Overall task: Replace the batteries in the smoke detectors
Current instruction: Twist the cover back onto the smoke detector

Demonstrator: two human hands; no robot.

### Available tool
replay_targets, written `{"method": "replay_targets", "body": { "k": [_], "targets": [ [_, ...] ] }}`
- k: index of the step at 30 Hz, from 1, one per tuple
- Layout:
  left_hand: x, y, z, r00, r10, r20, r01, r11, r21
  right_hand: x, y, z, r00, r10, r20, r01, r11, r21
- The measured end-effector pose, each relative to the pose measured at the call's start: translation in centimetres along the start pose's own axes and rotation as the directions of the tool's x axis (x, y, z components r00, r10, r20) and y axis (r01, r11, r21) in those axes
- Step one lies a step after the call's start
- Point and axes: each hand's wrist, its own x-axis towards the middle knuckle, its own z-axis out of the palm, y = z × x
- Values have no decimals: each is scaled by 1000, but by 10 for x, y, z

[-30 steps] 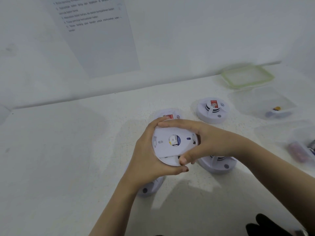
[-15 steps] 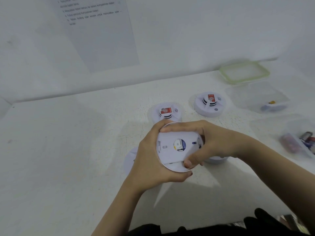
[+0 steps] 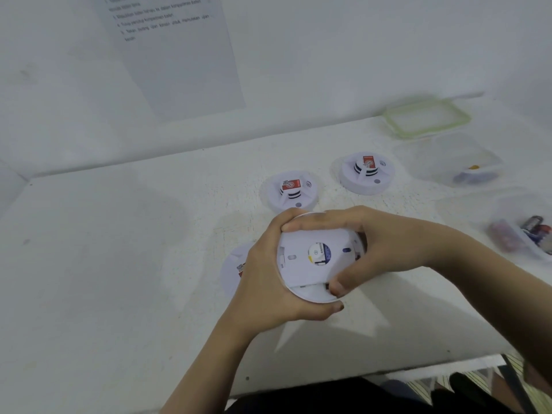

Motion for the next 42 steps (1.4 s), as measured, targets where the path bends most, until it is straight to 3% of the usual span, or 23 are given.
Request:
{"method": "replay_targets", "body": {
  "k": [6,11,16,24,31,36,42],
  "targets": [
    [0,1,8,1000,-5,11,5,1000,15,-17,1,8,995,11,-99,-21,995,-97],
    [-11,-7,20,998,-60,6,60,998,-20,-29,17,20,976,47,-213,-59,997,-51],
    [-32,-18,36,995,-97,-8,97,995,-31,-37,25,29,970,66,-234,-123,964,-236],
    [-54,-27,56,988,-155,-21,154,988,-17,-54,29,46,973,125,-195,-212,818,-534],
    [-62,-21,60,990,-144,-7,144,988,49,-65,33,47,984,-36,-175,-112,636,-763],
    [-66,-22,60,990,-139,2,138,984,111,-70,34,51,988,-29,-149,-98,627,-773],
    [-66,-17,60,988,-152,-11,152,982,116,-70,30,50,986,42,-164,-146,699,-700]
  ]
}}
